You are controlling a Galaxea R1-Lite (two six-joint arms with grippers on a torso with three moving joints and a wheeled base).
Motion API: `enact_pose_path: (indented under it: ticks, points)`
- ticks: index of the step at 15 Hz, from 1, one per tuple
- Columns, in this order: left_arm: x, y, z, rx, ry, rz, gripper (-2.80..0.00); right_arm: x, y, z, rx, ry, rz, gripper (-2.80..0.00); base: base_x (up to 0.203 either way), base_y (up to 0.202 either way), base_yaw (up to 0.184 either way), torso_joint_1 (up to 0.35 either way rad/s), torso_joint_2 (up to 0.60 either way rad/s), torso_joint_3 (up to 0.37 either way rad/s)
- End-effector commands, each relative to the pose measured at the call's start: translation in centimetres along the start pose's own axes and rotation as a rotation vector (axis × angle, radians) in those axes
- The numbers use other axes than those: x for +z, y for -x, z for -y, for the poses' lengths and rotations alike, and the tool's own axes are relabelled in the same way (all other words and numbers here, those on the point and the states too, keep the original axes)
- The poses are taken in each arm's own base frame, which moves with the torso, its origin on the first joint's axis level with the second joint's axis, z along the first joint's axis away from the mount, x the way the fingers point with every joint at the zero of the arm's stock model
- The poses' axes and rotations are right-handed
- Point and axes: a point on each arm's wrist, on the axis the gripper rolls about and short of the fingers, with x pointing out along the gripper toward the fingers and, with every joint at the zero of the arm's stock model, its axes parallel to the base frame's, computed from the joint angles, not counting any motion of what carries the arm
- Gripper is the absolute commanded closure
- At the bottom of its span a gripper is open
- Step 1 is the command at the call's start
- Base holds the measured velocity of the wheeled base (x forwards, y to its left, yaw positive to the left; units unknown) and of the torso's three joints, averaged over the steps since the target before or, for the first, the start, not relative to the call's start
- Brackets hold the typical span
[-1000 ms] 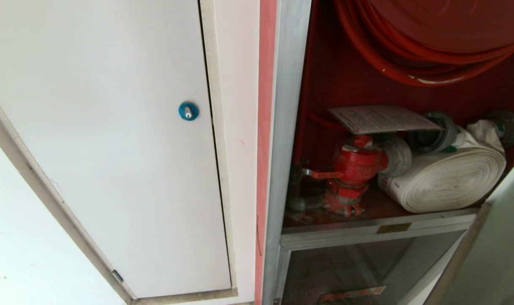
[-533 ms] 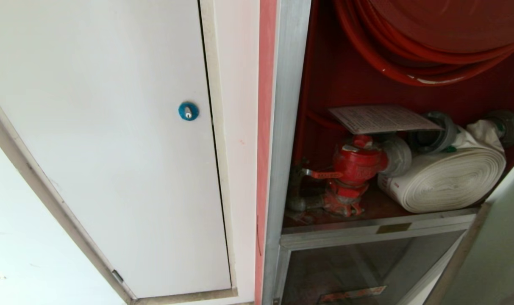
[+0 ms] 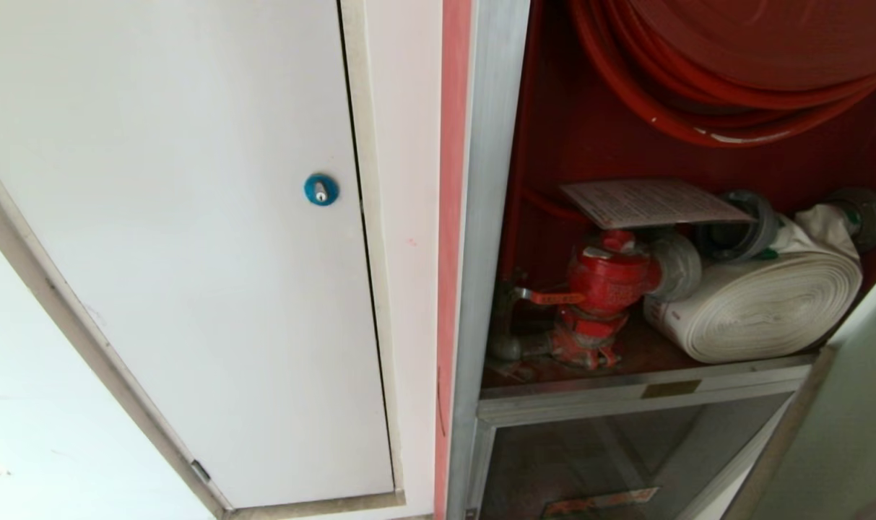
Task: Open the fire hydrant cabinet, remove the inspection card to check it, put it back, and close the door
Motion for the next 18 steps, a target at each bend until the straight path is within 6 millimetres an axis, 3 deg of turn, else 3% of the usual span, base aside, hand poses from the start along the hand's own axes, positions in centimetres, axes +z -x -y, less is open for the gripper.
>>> enact_pose_path:
  ticks: [1, 11, 18]
  points:
    - [-1.06, -0.17, 0.10, -0.001, 0.000, -0.022, 0.00, -0.08, -0.03, 0.00, 0.000, 0.000, -0.004, 0.00, 0.000, 0.000, 0.000, 0.000, 0.00, 0.000]
    - [-1.00, -0.16, -0.03, 0.041, 0.083, -0.025, 0.00, -0.08, -0.03, 0.00, 0.000, 0.000, -0.004, 0.00, 0.000, 0.000, 0.000, 0.000, 0.00, 0.000]
    - [-1.00, -0.15, 0.00, 0.025, 0.045, -0.023, 0.00, -0.08, -0.03, 0.00, 0.002, 0.017, -0.004, 0.00, 0.000, 0.000, 0.000, 0.000, 0.00, 0.000]
